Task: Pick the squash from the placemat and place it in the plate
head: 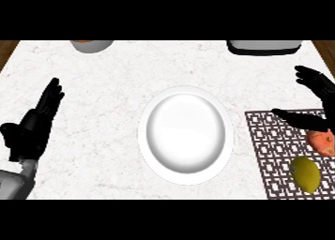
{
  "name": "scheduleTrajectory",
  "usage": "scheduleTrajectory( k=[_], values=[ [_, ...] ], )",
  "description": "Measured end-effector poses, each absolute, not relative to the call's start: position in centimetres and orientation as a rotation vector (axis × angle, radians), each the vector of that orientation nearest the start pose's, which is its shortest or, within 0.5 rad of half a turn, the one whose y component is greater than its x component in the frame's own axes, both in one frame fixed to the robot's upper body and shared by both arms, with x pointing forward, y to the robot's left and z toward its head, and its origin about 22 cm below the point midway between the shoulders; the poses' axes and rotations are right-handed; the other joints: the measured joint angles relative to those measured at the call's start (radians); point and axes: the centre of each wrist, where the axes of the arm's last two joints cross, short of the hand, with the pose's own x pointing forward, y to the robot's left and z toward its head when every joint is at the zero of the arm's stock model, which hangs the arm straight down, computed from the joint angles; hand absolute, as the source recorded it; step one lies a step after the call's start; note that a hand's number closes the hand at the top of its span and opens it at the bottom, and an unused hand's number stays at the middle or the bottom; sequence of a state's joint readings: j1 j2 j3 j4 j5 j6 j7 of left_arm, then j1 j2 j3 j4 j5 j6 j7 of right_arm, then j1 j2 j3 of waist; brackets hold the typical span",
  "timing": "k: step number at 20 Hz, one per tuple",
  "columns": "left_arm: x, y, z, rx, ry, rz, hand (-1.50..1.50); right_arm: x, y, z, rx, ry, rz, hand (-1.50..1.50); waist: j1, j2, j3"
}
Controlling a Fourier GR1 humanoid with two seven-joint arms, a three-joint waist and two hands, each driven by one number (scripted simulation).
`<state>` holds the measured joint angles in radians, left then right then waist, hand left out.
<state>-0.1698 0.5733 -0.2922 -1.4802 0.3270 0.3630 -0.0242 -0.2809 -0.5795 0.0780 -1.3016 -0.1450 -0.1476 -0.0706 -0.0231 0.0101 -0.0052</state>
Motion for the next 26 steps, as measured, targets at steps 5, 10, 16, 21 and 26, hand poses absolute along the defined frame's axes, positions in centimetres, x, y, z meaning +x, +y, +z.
scheduleTrajectory(
  k=[5,10,16,21,26],
  values=[
    [29.2,27.5,4.1,0.244,-1.567,-0.188,0.00,27.1,-35.2,1.0,-0.486,-1.608,0.303,-1.50,0.005,-0.005,0.005],
    [29.2,26.1,3.5,0.229,-1.562,-0.203,0.00,24.8,-37.9,0.9,-0.671,-1.631,0.394,-1.50,0.009,-0.010,0.005],
    [29.2,26.4,3.4,0.238,-1.553,-0.211,0.00,23.2,-41.0,6.8,-0.812,-1.576,0.495,-1.50,0.006,-0.013,0.003],
    [29.7,26.1,3.8,0.234,-1.557,-0.214,0.00,22.9,-42.7,10.8,-0.853,-1.321,0.657,-1.50,0.010,-0.012,0.002],
    [29.8,26.3,3.7,0.222,-1.559,-0.208,0.00,23.5,-43.4,13.9,-0.846,-1.139,0.736,-1.50,0.019,-0.011,0.004]
  ],
)
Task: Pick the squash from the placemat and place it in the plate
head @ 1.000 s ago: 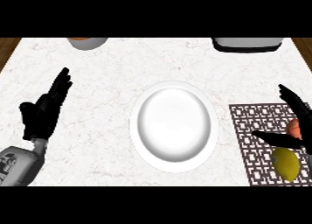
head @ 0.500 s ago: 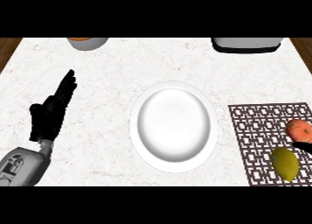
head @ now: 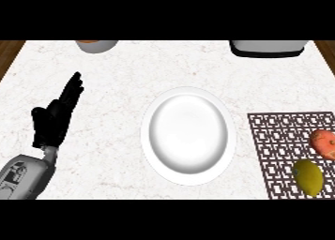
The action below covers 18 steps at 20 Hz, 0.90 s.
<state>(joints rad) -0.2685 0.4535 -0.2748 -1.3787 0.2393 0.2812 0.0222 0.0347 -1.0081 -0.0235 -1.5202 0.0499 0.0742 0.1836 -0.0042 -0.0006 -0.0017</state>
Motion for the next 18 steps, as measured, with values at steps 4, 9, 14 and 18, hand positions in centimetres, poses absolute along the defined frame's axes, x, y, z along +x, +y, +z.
scheduleTrajectory(
  k=[4,9,14,18],
  values=[
    [29.9,25.7,3.7,0.222,-1.555,-0.213,0.00,23.8,-43.4,14.4,-0.824,-1.041,0.769,-1.50,0.002,0.000,0.001],
    [30.4,25.2,4.2,0.217,-1.558,-0.217,0.00,24.6,-43.9,13.7,-0.793,-0.987,0.779,-1.50,0.005,0.001,0.001],
    [30.2,24.6,3.8,0.217,-1.560,-0.224,0.00,25.3,-43.5,11.0,-0.782,-0.918,0.812,-1.50,0.007,0.001,0.002],
    [30.5,24.7,3.9,0.217,-1.560,-0.229,0.00,26.0,-43.2,8.9,-0.773,-0.862,0.848,-1.50,0.008,0.002,0.002]
  ],
)
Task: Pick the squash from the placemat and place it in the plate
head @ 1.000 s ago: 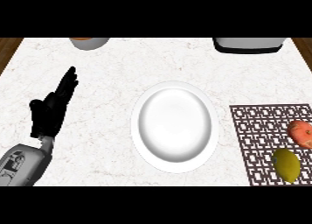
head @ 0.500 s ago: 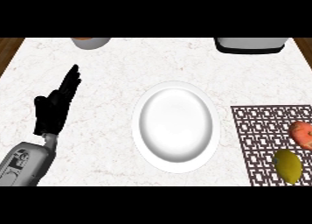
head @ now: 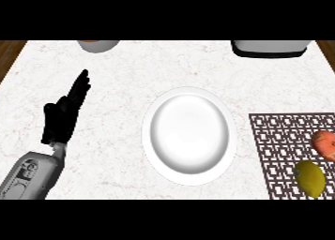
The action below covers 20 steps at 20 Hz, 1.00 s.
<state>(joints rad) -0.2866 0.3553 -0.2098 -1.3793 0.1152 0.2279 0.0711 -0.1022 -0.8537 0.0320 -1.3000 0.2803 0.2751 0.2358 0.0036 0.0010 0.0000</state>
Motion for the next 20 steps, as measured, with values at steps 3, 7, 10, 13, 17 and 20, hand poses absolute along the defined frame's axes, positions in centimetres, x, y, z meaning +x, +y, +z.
scheduleTrajectory(
  k=[3,7,10,13,17,20],
  values=[
    [30.1,25.4,3.7,0.215,-1.559,-0.225,0.00,26.9,-42.9,7.3,-0.762,-0.833,0.856,-1.50,0.003,0.000,0.000],
    [30.5,25.7,4.2,0.223,-1.562,-0.227,0.00,27.0,-43.5,5.8,-0.748,-0.802,0.872,-1.50,0.000,0.000,0.000],
    [30.3,25.9,4.0,0.215,-1.559,-0.220,0.00,27.0,-43.6,4.7,-0.747,-0.793,0.878,-1.50,-0.001,0.000,0.000],
    [29.8,25.9,4.1,0.215,-1.557,-0.221,0.00,27.8,-44.3,3.9,-0.745,-0.771,0.874,-1.50,0.002,0.000,0.001],
    [30.6,25.5,4.5,0.218,-1.562,-0.222,0.00,28.1,-44.8,3.1,-0.739,-0.757,0.877,1.50,0.000,0.000,0.000],
    [30.5,25.3,4.2,0.218,-1.565,-0.217,0.00,28.2,-45.0,2.4,-0.763,-0.795,0.880,1.50,0.000,0.000,0.000]
  ],
)
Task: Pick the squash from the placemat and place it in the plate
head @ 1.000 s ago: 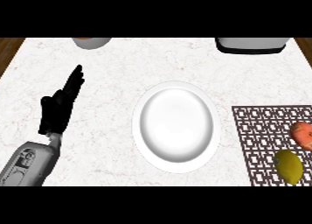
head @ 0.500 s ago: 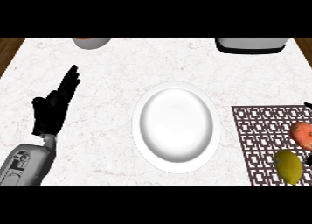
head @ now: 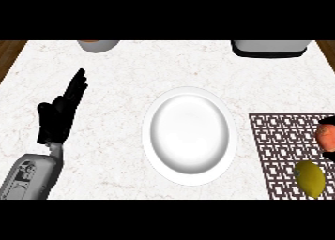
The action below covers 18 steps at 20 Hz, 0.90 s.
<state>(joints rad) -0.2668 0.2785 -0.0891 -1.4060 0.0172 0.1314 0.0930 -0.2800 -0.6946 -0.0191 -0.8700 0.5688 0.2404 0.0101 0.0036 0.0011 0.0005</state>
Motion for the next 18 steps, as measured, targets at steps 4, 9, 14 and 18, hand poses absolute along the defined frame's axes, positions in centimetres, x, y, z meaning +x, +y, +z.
scheduleTrajectory(
  k=[4,9,14,18],
  values=[
    [30.3,25.5,4.0,0.222,-1.566,-0.215,0.00,27.9,-45.3,1.8,-0.808,-0.827,0.887,1.50,-0.001,-0.001,-0.001],
    [30.2,25.6,3.9,0.222,-1.562,-0.215,0.00,28.1,-44.9,1.2,-0.847,-0.858,0.883,1.50,-0.002,-0.002,-0.003],
    [29.6,26.6,3.8,0.246,-1.545,-0.193,0.00,24.1,-42.0,-0.3,-0.903,-0.859,0.919,1.50,-0.031,-0.014,-0.011],
    [29.5,26.6,3.8,0.249,-1.539,-0.190,0.00,20.9,-38.7,0.1,-0.971,-0.904,0.906,1.50,-0.042,-0.015,-0.010]
  ],
)
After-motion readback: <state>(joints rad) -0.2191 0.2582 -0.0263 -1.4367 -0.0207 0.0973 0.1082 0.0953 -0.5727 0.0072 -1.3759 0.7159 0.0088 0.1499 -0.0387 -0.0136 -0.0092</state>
